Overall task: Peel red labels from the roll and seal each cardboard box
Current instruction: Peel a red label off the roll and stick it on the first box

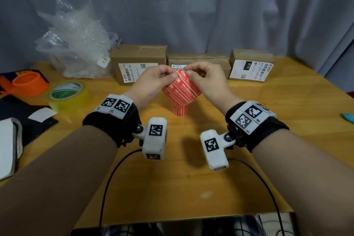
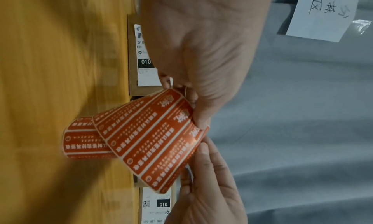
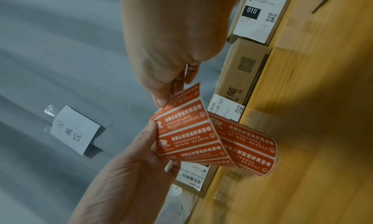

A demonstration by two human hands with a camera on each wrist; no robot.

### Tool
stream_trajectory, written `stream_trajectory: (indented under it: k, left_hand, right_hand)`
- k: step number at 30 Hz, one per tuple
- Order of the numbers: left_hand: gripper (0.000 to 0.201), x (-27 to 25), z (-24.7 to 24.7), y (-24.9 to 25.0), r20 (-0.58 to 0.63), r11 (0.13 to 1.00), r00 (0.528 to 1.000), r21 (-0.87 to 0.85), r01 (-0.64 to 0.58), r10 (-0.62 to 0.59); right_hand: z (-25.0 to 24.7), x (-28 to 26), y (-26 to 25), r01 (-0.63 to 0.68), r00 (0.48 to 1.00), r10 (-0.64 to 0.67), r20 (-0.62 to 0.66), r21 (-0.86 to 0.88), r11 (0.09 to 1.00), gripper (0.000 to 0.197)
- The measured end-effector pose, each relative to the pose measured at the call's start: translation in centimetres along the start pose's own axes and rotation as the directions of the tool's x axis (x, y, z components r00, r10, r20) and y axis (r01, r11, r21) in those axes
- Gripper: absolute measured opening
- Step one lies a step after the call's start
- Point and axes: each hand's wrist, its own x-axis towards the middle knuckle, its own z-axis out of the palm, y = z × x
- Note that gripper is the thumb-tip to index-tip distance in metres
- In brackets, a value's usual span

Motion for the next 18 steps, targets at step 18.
stream_trajectory:
  k: [18]
  left_hand:
    - [0.015,0.24,0.74,0.05,-0.077,0.996,0.993,0.023,-0.091,0.092]
  right_hand:
    - [0.67,-0.13,-0.62,0.124,0.987,-0.145,-0.074,-0.239,0.963,0.017]
